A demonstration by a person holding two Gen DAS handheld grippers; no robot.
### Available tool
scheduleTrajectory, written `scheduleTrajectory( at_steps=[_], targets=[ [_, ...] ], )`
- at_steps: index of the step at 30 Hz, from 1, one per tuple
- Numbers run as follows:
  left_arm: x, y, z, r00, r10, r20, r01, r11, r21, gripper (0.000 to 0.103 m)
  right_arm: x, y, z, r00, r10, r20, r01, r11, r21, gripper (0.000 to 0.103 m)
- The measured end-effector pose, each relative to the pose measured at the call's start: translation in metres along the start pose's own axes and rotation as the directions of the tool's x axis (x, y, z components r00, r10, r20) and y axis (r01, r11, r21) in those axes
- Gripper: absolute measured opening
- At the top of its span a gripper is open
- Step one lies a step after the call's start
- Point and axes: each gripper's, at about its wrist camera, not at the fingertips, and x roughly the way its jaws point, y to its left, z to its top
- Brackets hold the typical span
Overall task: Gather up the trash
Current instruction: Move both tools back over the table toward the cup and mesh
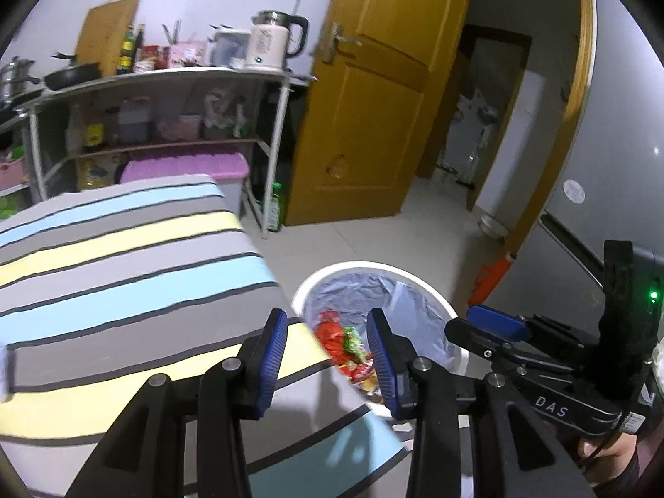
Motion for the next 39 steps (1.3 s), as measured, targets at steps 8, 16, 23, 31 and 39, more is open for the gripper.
scheduleTrajectory(
  at_steps=[8, 16, 23, 31, 39],
  targets=[
    [-0.059, 0.041, -0.016, 0.994, 0.088, 0.062, -0.084, 0.995, -0.058, 0.039, -0.004, 0.062, 0.001, 0.994, 0.113, 0.004, -0.112, 0.990, -0.086, 0.043],
    [-0.108, 0.099, -0.041, 0.972, 0.218, 0.090, -0.204, 0.969, -0.140, 0.039, 0.011, 0.121, -0.002, 0.978, 0.203, -0.044, -0.208, 0.964, -0.164, 0.044],
    [-0.148, 0.163, -0.069, 0.935, 0.344, 0.091, -0.314, 0.918, -0.244, 0.050, 0.027, 0.162, -0.002, 0.961, 0.266, -0.078, -0.276, 0.937, -0.215, 0.046],
    [-0.174, 0.228, -0.096, 0.878, 0.476, 0.048, -0.435, 0.836, -0.334, 0.063, 0.049, 0.199, -0.002, 0.940, 0.315, -0.127, -0.338, 0.905, -0.259, 0.047],
    [-0.159, 0.267, -0.106, 0.874, 0.486, -0.017, -0.455, 0.805, -0.381, 0.069, 0.069, 0.227, -0.007, 0.925, 0.343, -0.166, -0.378, 0.882, -0.281, 0.047]
  ],
)
